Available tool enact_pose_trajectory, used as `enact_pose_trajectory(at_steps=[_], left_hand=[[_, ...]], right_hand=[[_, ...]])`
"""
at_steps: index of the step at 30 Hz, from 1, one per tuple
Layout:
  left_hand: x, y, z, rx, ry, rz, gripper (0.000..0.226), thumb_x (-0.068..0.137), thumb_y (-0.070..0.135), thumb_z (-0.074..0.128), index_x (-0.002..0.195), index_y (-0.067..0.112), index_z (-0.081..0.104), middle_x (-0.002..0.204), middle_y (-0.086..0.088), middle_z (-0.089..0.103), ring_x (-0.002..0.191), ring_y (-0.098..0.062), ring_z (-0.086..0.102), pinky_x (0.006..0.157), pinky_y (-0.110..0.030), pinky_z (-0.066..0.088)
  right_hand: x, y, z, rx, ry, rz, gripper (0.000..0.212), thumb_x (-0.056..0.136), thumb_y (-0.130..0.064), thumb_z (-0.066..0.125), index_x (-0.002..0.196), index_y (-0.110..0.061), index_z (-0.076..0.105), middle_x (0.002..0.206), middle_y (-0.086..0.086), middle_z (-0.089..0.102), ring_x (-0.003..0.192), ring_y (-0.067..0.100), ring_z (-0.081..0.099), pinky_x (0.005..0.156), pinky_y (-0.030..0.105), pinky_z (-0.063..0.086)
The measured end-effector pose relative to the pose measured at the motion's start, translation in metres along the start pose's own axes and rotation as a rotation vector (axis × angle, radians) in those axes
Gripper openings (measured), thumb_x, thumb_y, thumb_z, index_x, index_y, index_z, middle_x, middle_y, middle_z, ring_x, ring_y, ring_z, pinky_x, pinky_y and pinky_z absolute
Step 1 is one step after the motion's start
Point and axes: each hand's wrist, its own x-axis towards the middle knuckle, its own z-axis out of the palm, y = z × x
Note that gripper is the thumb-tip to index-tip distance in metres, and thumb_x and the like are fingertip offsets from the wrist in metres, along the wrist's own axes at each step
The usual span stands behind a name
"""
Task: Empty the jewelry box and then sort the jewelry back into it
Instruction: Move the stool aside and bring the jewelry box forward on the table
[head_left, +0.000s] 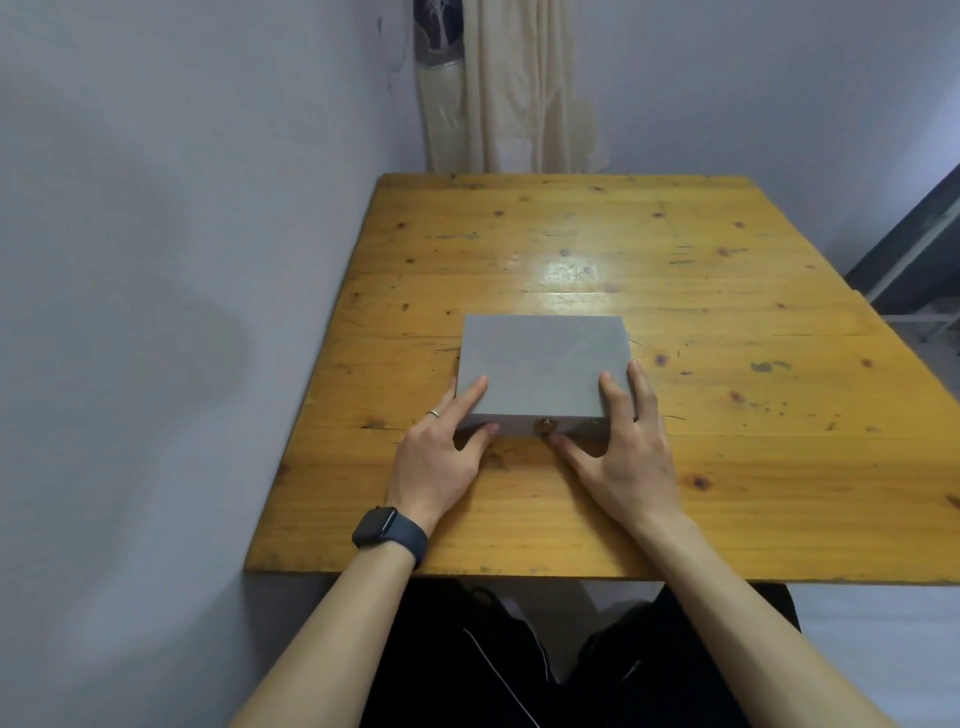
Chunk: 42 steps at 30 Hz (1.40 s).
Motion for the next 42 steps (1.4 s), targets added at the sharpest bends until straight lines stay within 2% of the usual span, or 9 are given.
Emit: enact_pose_trajectory(at_steps=[9,13,17,22,26,31,35,38,42], left_hand=[[0.000,0.002,-0.001,-0.002,0.010,-0.009,0.059,0.091,0.039,0.069,0.146,0.039,0.046,0.148,-0.002,0.052,0.126,-0.022,0.057,0.098,-0.031,0.049],[0.000,0.002,-0.003,-0.029,-0.004,-0.019,0.060,0.091,0.039,0.070,0.146,0.040,0.046,0.148,0.000,0.051,0.127,-0.020,0.056,0.098,-0.024,0.045],[0.001,0.005,-0.007,-0.113,-0.009,-0.059,0.059,0.087,0.038,0.074,0.140,0.044,0.049,0.142,0.002,0.057,0.125,-0.016,0.058,0.102,-0.027,0.048],[0.005,0.013,-0.020,-0.182,0.029,-0.066,0.055,0.084,0.044,0.076,0.135,0.040,0.057,0.131,0.007,0.065,0.111,-0.009,0.062,0.090,-0.032,0.058],[0.019,0.025,-0.033,-0.134,0.101,-0.024,0.051,0.082,0.056,0.070,0.129,0.037,0.063,0.118,0.008,0.070,0.085,-0.001,0.061,0.070,-0.018,0.053],[0.061,0.045,-0.047,-0.189,0.230,-0.007,0.042,0.081,0.061,0.068,0.117,0.039,0.065,0.112,0.017,0.067,0.102,-0.004,0.061,0.083,-0.030,0.056],[0.105,0.064,-0.052,-0.289,0.278,-0.044,0.036,0.083,0.057,0.069,0.115,0.042,0.063,0.103,0.020,0.065,0.100,-0.006,0.063,0.085,-0.028,0.053],[0.132,0.067,-0.048,-0.311,0.304,-0.076,0.034,0.089,0.053,0.066,0.121,0.041,0.063,0.108,0.019,0.065,0.104,-0.007,0.062,0.089,-0.028,0.051],[0.158,0.068,-0.039,-0.309,0.311,-0.118,0.034,0.096,0.046,0.061,0.130,0.040,0.062,0.118,0.010,0.068,0.104,-0.005,0.061,0.093,-0.027,0.049]], right_hand=[[0.004,-0.004,-0.007,0.127,0.046,0.083,0.080,0.076,-0.077,0.057,0.137,-0.026,0.048,0.159,-0.001,0.026,0.144,0.023,0.033,0.109,0.044,0.039],[0.004,-0.004,-0.010,0.209,0.048,0.143,0.064,0.088,-0.062,0.060,0.140,-0.027,0.046,0.158,-0.001,0.028,0.143,0.021,0.034,0.108,0.043,0.037],[0.000,-0.001,-0.019,0.381,0.064,0.168,0.067,0.088,-0.041,0.071,0.144,-0.025,0.037,0.139,0.001,0.052,0.125,0.017,0.051,0.099,0.035,0.046],[0.000,-0.002,-0.029,0.544,0.086,0.191,0.069,0.080,-0.044,0.072,0.141,-0.029,0.044,0.122,-0.019,0.056,0.110,0.007,0.059,0.086,0.017,0.047],[0.011,-0.002,-0.039,0.730,0.074,0.207,0.079,0.077,-0.042,0.069,0.148,-0.030,0.036,0.137,-0.017,0.050,0.125,0.003,0.051,0.102,0.019,0.042],[0.025,0.000,-0.040,0.572,-0.057,0.223,0.082,0.085,-0.059,0.058,0.155,-0.035,0.023,0.153,-0.015,0.032,0.139,0.012,0.038,0.115,0.041,0.033],[0.025,0.014,-0.022,0.271,-0.158,0.123,0.077,0.094,-0.068,0.034,0.158,-0.030,0.016,0.163,-0.011,0.018,0.149,0.008,0.020,0.121,0.035,0.021],[0.023,0.018,-0.013,0.105,-0.193,0.089,0.072,0.100,-0.054,0.035,0.159,-0.022,0.012,0.165,-0.009,0.006,0.151,0.007,0.009,0.122,0.028,0.013],[0.022,0.018,-0.013,0.064,-0.186,0.074,0.070,0.100,-0.055,0.031,0.159,-0.023,0.013,0.165,-0.010,0.001,0.152,0.008,0.010,0.122,0.027,0.014]])
